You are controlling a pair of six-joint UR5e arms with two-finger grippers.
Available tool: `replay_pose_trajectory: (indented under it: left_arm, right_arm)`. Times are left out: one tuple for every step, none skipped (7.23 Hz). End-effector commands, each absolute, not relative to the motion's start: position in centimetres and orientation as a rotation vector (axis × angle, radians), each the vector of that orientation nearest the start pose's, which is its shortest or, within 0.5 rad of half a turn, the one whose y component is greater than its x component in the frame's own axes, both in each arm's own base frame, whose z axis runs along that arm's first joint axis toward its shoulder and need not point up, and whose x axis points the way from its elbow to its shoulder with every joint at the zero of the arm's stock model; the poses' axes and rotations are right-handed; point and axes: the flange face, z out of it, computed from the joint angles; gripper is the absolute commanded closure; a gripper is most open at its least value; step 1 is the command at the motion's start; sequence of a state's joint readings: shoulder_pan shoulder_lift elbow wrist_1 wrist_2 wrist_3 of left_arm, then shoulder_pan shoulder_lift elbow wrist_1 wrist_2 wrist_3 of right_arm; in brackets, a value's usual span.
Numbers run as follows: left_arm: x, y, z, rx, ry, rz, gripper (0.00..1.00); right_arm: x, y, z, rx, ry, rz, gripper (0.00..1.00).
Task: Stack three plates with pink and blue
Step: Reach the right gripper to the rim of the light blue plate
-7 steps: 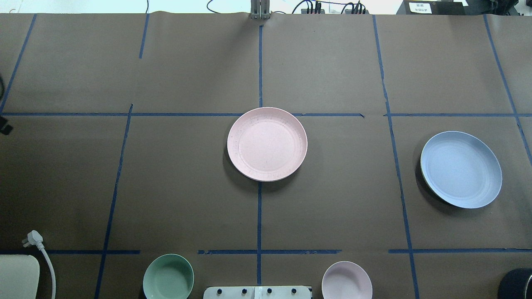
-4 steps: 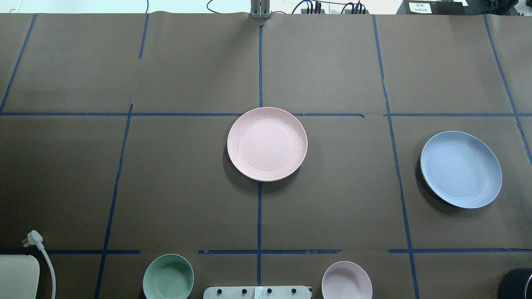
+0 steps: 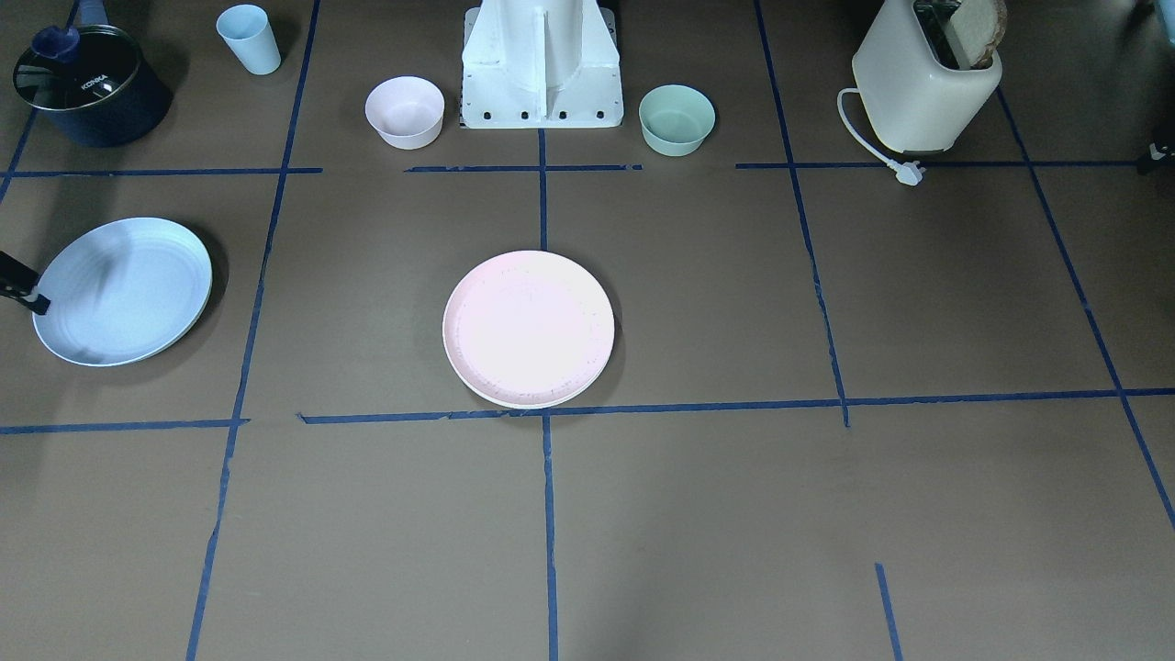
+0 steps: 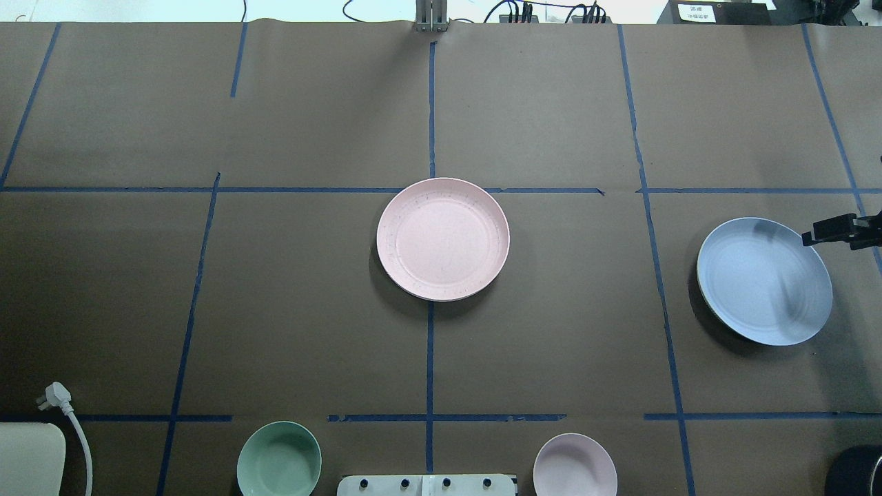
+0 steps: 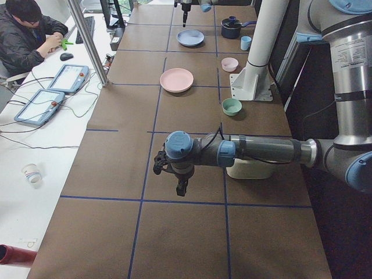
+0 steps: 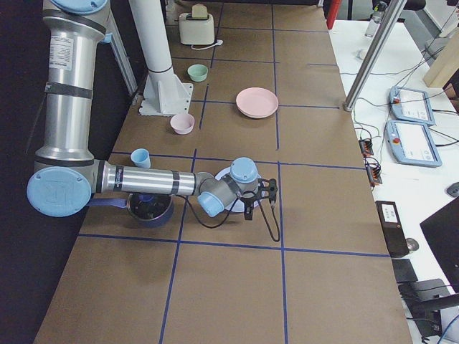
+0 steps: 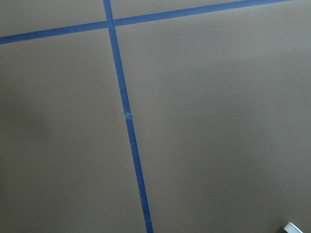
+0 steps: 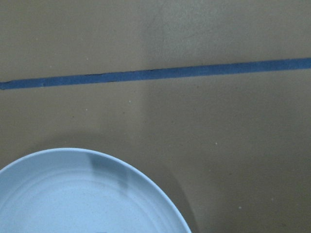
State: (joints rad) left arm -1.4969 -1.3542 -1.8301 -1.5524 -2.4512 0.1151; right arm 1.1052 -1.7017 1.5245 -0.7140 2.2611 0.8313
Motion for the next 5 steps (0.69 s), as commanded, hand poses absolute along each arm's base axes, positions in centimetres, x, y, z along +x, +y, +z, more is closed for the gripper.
replay_pose_trajectory:
  left_arm:
    - [-2.7,-40.5,62.2,0.041,0.881,0.187,0.00]
    - [-2.7,-40.4,62.2,0.040,0.881,0.186,0.00]
    - [-2.7,-40.4,62.3,0.038,0.881,0.186,0.00]
    - [-2.7,-40.3,62.3,0.039,0.881,0.187,0.00]
    - [-2.7,-40.3,62.3,0.040,0.883,0.186,0.00]
  right_arm:
    - [-16.8,-41.8,66.6,0.087,-0.919,0.101,0.12]
    - [-16.1,-40.5,67.2,0.071,-0.912,0.101,0.47]
    - [-15.9,-40.0,66.5,0.077,-0.922,0.096,0.74]
    - [-15.8,-39.8,66.6,0.076,-0.921,0.092,0.91]
    - [-15.7,-39.6,66.8,0.075,-0.919,0.091,0.98]
